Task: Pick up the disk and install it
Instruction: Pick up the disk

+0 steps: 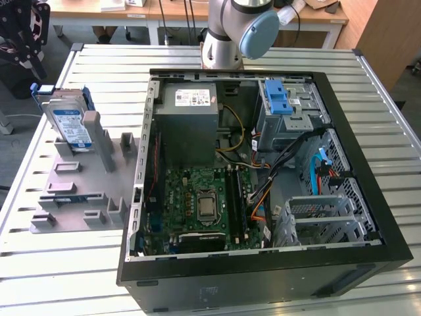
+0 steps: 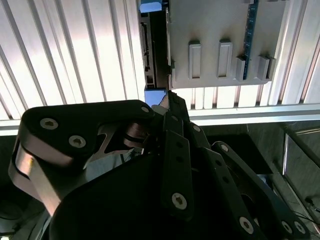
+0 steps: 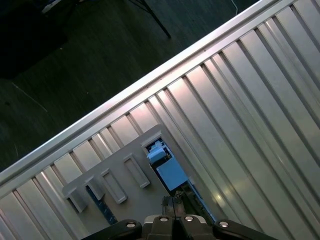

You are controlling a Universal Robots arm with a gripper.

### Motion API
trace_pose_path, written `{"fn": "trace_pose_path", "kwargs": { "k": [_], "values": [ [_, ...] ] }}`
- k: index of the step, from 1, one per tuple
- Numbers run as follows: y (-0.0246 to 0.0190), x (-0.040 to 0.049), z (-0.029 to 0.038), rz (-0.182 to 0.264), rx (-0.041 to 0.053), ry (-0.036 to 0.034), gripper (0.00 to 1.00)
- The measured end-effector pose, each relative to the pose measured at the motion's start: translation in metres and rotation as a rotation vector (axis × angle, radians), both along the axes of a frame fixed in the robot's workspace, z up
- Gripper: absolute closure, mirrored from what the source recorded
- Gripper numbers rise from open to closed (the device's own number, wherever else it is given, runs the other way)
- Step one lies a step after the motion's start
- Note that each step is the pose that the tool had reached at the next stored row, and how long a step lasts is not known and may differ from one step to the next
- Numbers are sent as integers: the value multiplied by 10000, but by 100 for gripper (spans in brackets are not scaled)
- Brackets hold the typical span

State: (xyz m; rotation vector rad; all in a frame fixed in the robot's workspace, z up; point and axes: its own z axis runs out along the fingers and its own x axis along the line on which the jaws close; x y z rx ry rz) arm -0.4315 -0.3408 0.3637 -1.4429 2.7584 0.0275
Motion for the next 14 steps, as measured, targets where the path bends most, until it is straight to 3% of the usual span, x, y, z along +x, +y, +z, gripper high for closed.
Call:
{"fn": "trace_pose_path", "kwargs": {
  "k": [14],
  "values": [
    [0,0,0,138,0,0,89]
  ]
}}
